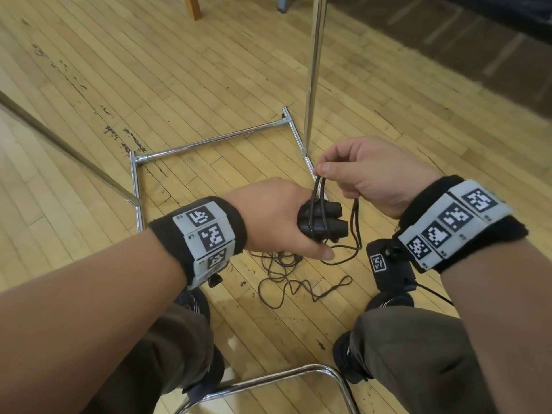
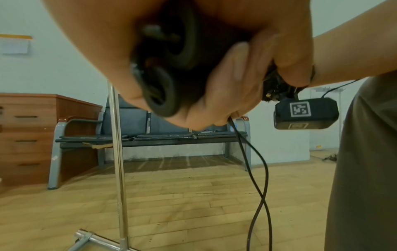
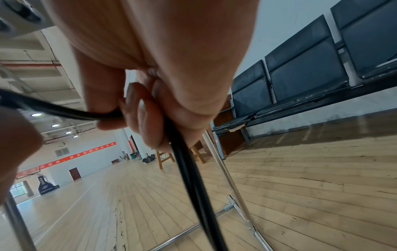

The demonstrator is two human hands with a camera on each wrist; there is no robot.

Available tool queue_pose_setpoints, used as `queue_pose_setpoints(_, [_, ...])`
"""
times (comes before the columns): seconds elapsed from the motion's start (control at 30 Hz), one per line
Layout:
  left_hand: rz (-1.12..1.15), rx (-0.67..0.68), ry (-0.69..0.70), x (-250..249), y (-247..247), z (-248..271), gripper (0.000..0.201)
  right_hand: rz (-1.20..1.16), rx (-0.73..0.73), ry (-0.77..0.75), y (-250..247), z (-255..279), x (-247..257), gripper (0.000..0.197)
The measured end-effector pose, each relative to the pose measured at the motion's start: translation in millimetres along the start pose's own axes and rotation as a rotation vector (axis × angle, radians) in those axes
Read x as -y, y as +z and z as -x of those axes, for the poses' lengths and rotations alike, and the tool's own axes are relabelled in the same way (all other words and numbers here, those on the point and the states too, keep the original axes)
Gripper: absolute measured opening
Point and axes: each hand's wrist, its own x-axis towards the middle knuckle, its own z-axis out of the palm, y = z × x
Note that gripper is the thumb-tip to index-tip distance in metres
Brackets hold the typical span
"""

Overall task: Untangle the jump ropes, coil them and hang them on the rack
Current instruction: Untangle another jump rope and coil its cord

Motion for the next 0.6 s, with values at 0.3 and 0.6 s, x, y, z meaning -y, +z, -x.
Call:
queue_pose_setpoints(0.3, [0.057,-0.058,-0.078,-1.9,5.9,-6.7,0.043,0.505,-0.228,-0.008,21.2,-8.1,-11.0,0.021])
queue_pose_setpoints(0.6, [0.171,0.022,0.001,2.9,-0.6,-4.4,0.045,-0.096,0.041,0.043,1.7,-4.0,-7.6,0.028])
